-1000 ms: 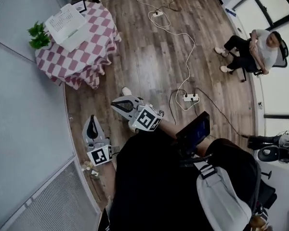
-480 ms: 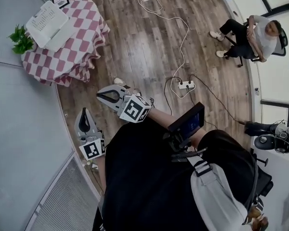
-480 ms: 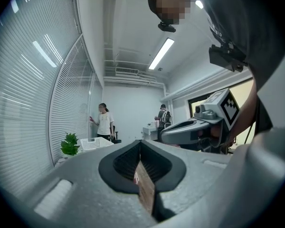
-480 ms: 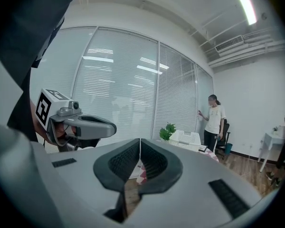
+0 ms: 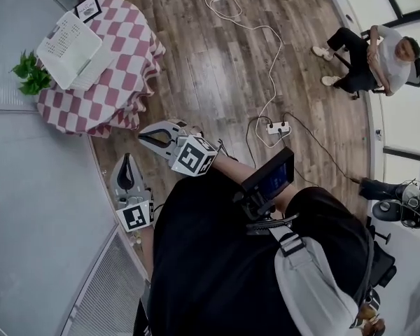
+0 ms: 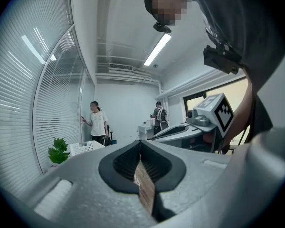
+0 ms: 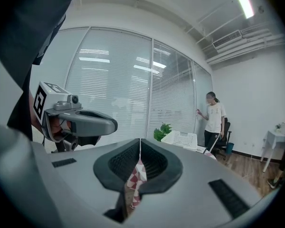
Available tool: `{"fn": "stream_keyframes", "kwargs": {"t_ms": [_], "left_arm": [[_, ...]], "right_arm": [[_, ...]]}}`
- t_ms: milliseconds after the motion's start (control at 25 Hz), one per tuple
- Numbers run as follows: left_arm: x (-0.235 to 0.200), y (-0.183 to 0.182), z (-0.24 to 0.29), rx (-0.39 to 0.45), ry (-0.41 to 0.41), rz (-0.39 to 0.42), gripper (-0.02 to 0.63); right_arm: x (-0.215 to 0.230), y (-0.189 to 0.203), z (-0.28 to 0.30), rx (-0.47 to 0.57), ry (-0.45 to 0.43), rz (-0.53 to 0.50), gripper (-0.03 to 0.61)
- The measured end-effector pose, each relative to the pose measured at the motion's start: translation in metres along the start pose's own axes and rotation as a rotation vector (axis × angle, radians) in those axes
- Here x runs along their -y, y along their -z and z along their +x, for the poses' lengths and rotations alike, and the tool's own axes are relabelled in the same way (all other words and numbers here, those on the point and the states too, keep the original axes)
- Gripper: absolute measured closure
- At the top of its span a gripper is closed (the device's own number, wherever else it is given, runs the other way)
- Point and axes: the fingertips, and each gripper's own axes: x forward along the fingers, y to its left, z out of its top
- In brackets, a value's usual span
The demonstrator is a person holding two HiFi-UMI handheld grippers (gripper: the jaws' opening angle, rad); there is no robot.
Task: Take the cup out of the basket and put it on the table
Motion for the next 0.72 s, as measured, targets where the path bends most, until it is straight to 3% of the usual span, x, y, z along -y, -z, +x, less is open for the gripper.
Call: {"fn": "stream_keyframes", "kwargs": {"t_ms": [240,360,600,720], "left_arm": [[-0.027,-0.011,0.054,0.017,-0.012,0.006,0.607],[-0.047,-0.008,0.085,-0.023,-0.030,0.010,0.607],[-0.081,0.003,0.127,-0.086,-0.112,0.022,0.607],[-0.099,0.003,0.141,-0.079,-0.152,0.032,0.607]], "right_arm": [[0.047,0.001,0.028,-0.010,-0.031,-0.007,0.568],[0.078,0.002,0.051,-0.021,-0.058,-0.017,0.568],[0.130,0.012,0.090,-0.009,-0.134,-0.028,0.566],[0.153,0.019,0.112,-0.041,-0.146,-0.039,0.568]]}}
